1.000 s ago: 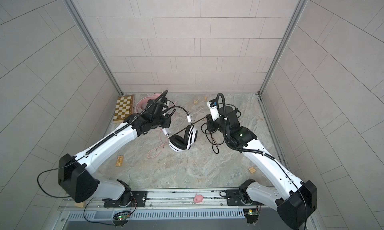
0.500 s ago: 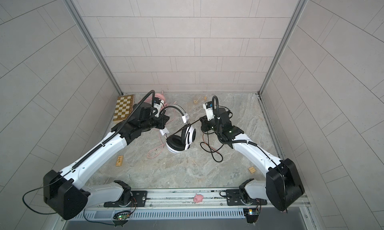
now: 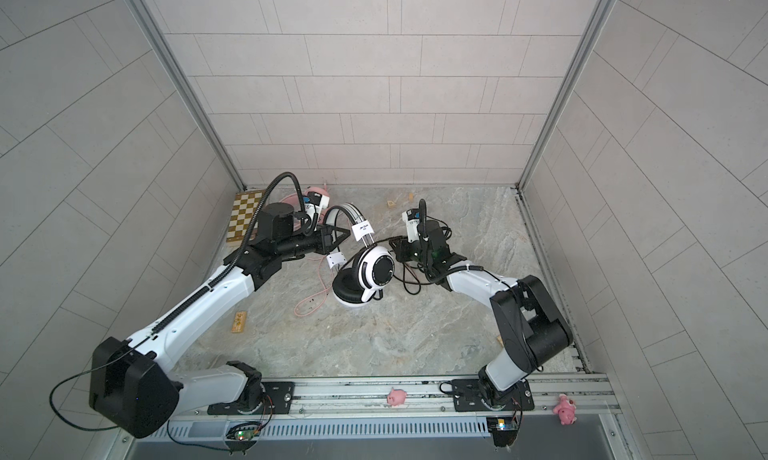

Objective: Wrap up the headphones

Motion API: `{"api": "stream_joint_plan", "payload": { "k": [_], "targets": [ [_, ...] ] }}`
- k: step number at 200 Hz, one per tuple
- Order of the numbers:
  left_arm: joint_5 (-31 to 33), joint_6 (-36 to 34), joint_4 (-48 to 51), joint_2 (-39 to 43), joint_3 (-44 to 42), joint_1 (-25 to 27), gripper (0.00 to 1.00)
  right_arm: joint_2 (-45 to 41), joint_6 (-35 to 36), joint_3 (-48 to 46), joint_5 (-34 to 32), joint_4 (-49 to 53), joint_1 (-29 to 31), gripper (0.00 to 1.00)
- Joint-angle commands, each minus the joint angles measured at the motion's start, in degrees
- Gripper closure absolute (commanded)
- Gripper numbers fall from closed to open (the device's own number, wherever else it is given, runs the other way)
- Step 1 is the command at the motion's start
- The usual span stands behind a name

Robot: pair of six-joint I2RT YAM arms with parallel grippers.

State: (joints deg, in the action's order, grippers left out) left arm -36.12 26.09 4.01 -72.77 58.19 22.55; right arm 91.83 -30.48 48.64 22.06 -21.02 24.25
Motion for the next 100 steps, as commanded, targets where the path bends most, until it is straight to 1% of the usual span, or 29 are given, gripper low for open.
{"api": "stream_joint_plan", "payload": {
  "k": [1,9,35,62,73,86,100],
  "targets": [
    [-4.81,3.18,-5.1,0.12,0.98,-0.28,1.0,2.86,-4.76,1.03,1.2,-4.79,-0.1,0.83],
    [-4.75,3.09,-5.3,0.17,0.94,-0.24,1.0,3.66,-4.76,1.19,1.32,-4.62,0.16,0.83],
    [-5.69,3.7,-6.73,0.56,0.64,-0.57,1.0,6.01,-3.46,1.92,-1.16,-3.41,0.71,0.83],
    [-4.97,3.79,-6.92,0.97,0.36,-0.82,1.0,8.86,-3.18,2.07,-0.49,-4.04,0.94,0.82],
    [-5.46,4.38,-7.47,0.92,0.35,-1.24,1.0,9.4,-2.35,3.14,-0.79,-2.2,1.05,0.82],
    [-6.13,5.13,-8.18,0.96,0.43,-1.83,1.0,9.67,-1.48,3.88,-2.35,1.24,1.28,0.82],
    [-6.09,6.29,-9.14,1.49,0.89,-2.15,1.0,9.77,1.0,3.34,-5.06,2.09,1.67,0.82]
  ]
}}
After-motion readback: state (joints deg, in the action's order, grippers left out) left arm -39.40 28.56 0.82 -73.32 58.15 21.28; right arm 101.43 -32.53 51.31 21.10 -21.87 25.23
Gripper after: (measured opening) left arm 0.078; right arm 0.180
